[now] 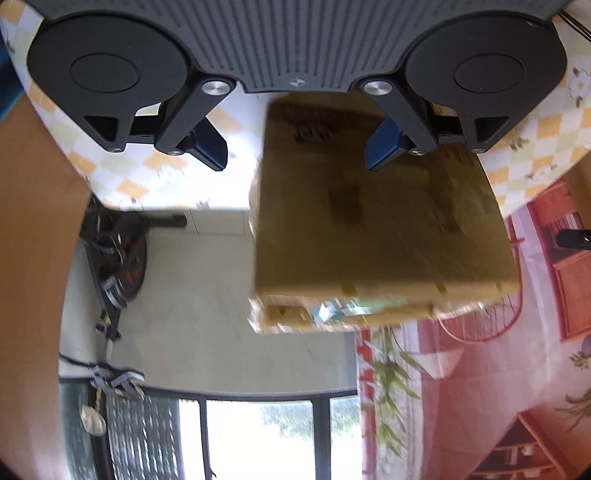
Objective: Organize snacks
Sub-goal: 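Move both open tools back down to the cracker pack and silver foil pack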
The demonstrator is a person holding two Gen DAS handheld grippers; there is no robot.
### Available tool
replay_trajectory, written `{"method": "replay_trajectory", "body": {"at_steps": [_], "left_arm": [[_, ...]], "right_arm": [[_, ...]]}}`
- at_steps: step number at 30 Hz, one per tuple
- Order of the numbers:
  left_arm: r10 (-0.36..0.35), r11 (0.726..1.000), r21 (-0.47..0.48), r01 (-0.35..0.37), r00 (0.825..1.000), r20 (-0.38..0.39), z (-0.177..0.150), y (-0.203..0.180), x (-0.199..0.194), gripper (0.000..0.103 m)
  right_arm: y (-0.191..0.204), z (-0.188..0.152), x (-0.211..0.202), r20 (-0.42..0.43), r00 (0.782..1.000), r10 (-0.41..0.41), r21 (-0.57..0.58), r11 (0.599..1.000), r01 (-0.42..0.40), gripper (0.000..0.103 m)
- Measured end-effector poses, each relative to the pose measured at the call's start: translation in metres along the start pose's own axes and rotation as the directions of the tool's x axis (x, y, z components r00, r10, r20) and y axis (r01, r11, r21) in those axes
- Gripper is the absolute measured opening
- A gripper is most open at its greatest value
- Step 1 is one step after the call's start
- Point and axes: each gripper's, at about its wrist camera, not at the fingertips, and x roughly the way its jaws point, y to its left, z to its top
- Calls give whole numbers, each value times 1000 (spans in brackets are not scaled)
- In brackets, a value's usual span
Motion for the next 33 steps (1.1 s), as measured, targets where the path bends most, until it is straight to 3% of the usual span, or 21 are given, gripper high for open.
{"method": "replay_trajectory", "body": {"at_steps": [11,21,33], "left_arm": [[-6,998,-57,1,996,-89,-31,11,17,86],[-3,997,-79,-8,991,-131,-46,14,26,86],[-18,996,-86,1,979,-201,-65,12,42,86]], "right_arm": [[-15,-64,28,-160,987,-2,-14,1000,0,80],[-19,-92,51,-242,970,-13,-16,1000,10,77],[-17,-100,47,-212,976,-47,-36,999,40,65]]}}
